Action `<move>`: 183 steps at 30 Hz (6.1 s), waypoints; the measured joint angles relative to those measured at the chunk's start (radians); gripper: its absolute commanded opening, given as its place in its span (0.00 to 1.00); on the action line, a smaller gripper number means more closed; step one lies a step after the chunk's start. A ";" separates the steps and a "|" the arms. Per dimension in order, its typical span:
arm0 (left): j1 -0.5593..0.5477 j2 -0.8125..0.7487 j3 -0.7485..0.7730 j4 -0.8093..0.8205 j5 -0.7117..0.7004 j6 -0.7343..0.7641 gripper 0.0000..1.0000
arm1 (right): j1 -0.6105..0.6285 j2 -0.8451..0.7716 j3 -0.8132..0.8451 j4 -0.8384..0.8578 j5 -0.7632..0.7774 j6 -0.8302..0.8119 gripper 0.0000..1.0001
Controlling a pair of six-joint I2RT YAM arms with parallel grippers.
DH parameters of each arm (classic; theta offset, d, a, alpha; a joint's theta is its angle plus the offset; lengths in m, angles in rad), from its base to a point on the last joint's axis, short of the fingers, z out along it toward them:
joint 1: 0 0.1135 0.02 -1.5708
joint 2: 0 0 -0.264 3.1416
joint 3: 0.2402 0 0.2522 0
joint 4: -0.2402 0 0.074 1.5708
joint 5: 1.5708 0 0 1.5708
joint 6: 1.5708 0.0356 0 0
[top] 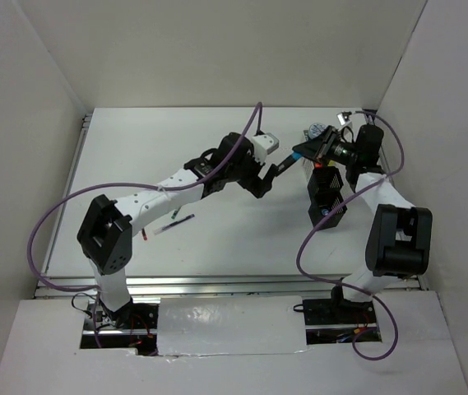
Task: Sort the stationery into containers
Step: Place the pen in the storage box, then pick up the pen from the center of the board, then place the pen in the storage box.
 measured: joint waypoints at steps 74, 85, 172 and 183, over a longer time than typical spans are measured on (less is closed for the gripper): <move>0.253 0.477 0.386 -0.177 0.056 0.172 0.59 | -0.044 -0.150 0.233 -0.505 0.448 -0.972 0.49; 0.262 0.608 0.480 -0.175 0.064 0.166 0.60 | -0.101 -0.267 0.180 -0.555 0.383 -0.989 0.49; 0.449 -0.090 -0.108 -0.066 0.499 -0.737 0.99 | 0.596 -0.552 -0.195 -0.302 0.500 -1.673 0.00; 0.668 -0.108 -0.273 0.085 0.618 -0.758 0.99 | 0.073 -0.485 -0.201 -0.118 0.707 -0.981 0.00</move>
